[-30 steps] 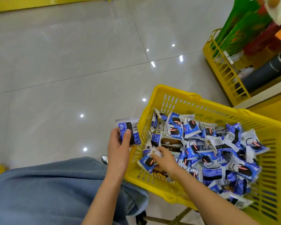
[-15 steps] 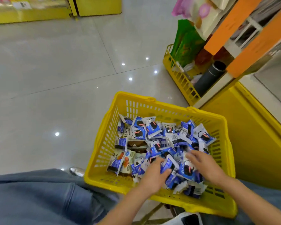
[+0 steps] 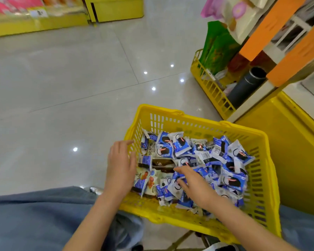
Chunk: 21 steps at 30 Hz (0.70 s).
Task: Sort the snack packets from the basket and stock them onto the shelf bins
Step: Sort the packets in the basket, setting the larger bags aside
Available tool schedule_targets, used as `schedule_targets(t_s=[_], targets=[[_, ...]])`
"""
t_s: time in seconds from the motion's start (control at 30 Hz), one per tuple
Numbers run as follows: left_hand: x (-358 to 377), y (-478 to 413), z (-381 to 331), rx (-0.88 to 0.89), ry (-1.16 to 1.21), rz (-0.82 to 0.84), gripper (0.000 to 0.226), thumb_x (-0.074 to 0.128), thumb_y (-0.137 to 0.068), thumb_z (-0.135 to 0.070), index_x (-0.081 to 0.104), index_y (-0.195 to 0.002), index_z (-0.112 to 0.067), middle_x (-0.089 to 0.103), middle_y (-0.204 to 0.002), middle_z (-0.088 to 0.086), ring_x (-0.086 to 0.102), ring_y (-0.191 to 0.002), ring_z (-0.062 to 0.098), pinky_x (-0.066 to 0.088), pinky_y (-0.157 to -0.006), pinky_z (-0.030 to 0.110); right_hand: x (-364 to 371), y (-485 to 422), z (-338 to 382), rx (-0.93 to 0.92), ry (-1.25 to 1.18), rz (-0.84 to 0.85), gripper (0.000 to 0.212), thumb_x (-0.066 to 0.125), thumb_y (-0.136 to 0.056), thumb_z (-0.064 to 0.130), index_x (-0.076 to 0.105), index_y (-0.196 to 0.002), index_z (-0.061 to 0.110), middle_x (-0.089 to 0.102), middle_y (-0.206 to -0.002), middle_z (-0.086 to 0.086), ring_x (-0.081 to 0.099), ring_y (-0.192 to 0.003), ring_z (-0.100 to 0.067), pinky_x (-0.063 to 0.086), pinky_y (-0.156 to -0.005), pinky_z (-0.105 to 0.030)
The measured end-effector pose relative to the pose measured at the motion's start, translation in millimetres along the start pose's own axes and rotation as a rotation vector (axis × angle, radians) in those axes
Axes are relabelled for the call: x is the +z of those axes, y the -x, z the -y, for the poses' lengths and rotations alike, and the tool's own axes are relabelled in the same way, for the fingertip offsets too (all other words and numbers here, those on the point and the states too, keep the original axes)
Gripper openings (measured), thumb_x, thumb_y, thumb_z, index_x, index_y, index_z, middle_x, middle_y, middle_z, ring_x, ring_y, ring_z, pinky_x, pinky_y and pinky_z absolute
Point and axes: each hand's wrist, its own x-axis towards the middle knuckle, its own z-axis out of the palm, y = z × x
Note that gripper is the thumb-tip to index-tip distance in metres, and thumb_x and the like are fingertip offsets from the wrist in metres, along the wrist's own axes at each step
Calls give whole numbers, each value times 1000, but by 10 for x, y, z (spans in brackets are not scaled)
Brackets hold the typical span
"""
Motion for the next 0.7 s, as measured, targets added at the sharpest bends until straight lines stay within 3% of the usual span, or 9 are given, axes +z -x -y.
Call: schedule_targets(t_s=[0.07, 0.13, 0.23, 0.3, 0.37, 0.47, 0.57, 0.63, 0.7], targets=[[-66, -24, 242, -133, -17, 60, 33, 50, -94, -11, 48, -126, -3, 51, -119, 14, 48, -109, 28, 37, -95, 36, 215, -185, 58, 29, -41, 94, 43, 48, -97, 19, 37, -137, 25, 43, -138, 4, 55, -107, -13, 43, -91, -27], [-39, 23, 404, -314, 96, 195, 29, 41, -98, -22, 48, -124, -9, 54, -117, 9, 52, -109, 26, 40, -90, 33, 385, -324, 50, 51, -21, 182, 47, 51, -95, 16, 36, -139, 24, 44, -139, -1, 53, -112, -17, 43, -95, -31], [72, 116, 518, -362, 156, 253, 24, 32, -101, -29, 49, -86, -21, 54, -81, -2, 55, -85, 26, 29, -66, 26, 526, -431, -11, 75, 92, 250, 48, 53, -94, 20, 38, -140, 20, 43, -141, -2, 46, -124, -20, 37, -101, -31], [86, 124, 531, -342, 152, 209, 28, 31, -100, -31, 45, -76, -26, 49, -72, -7, 50, -73, 18, 25, -61, 25, 566, -470, -27, 50, 186, 202, 34, 53, -94, 24, 52, -128, 19, 53, -129, -2, 48, -119, -21, 39, -97, -31], [93, 117, 541, -322, 156, 194, 30, 31, -100, -33, 41, -72, -30, 48, -70, -9, 47, -67, 12, 23, -57, 25, 556, -488, 9, 18, 277, 159, 15, 52, -93, 25, 62, -100, 17, 62, -107, -2, 55, -104, -21, 42, -85, -30], [100, 108, 542, -340, 197, 199, 26, 31, -100, -35, 47, -80, -26, 51, -75, -7, 50, -72, 13, 32, -58, 20, 454, -467, 89, 2, 295, 98, 22, 54, -93, 29, 63, -86, 10, 63, -92, -3, 55, -89, -18, 43, -76, -29], [83, 128, 494, -332, 185, 74, 26, 40, -98, -29, 49, -118, -15, 47, -101, -6, 49, -93, 14, 41, -79, 26, 237, -397, 220, -56, 191, -50, 23, 54, -92, 37, 61, -82, 18, 61, -85, 3, 53, -82, -11, 37, -70, -20], [43, 127, 397, -223, 120, -71, 26, 48, -95, -20, 48, -121, -13, 42, -101, -8, 46, -94, 11, 37, -82, 24, 63, -341, 360, -92, 87, -89, 22, 52, -92, 41, 52, -74, 28, 56, -76, 9, 51, -71, -5, 35, -61, -17], [13, 129, 273, -122, 201, -39, 23, 52, -93, -19, 49, -116, -21, 44, -97, -13, 46, -88, 4, 36, -77, 15, -94, -283, 510, -118, -14, -101, 23, 52, -91, 43, 48, -71, 33, 55, -70, 8, 53, -65, -5, 41, -58, -18]])
